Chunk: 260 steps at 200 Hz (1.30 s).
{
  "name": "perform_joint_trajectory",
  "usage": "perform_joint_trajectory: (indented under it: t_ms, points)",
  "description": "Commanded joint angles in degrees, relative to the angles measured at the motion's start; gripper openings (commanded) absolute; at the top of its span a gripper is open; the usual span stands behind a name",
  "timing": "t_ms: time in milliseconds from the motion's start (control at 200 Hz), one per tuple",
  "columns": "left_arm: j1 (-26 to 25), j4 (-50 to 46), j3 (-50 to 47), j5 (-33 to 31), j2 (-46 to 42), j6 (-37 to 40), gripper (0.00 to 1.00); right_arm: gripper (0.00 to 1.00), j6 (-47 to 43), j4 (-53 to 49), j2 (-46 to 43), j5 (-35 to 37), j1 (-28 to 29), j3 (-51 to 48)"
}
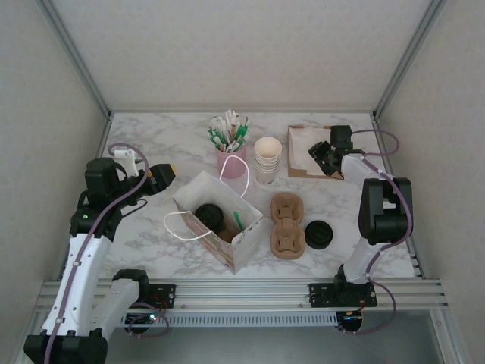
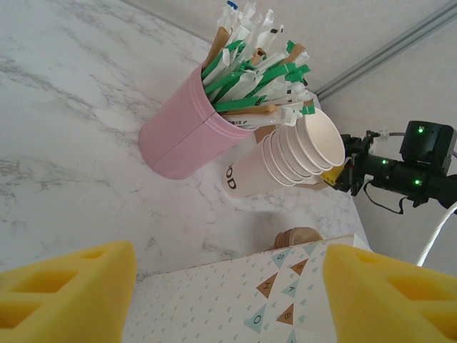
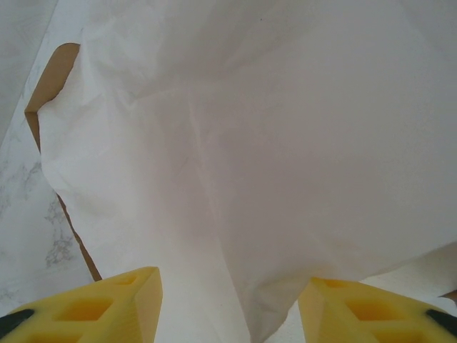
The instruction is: Pack the takeout coffee
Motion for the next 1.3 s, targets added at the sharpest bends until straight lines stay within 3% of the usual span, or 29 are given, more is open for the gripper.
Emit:
perform_joint_trajectory:
  t_ms: [0, 250, 866, 1296]
  points:
    - [0.0, -0.5, 0.5, -0.1, -0.1, 0.2, 0.70, 0.56, 0.7, -4.1, -0.5, 2.5, 0.5, 0.6]
    - [0.0, -0.6, 0.5, 0.0, -0.2, 0.1, 0.70, 0.59, 0.7, -7.7, -1.5, 3.9, 1.4, 1.2]
    - [0.0, -0.6, 0.5, -0.1, -0.1, 0.2, 0.70, 0.59, 2.3, -3.6, 3.7, 2.4, 1.4, 2.7]
    - [0.0, -0.6, 0.5, -0.1, -0.1, 0.2, 0.70, 0.52, 3.9, 3.4, 2.0, 3.4, 1.4, -0.1]
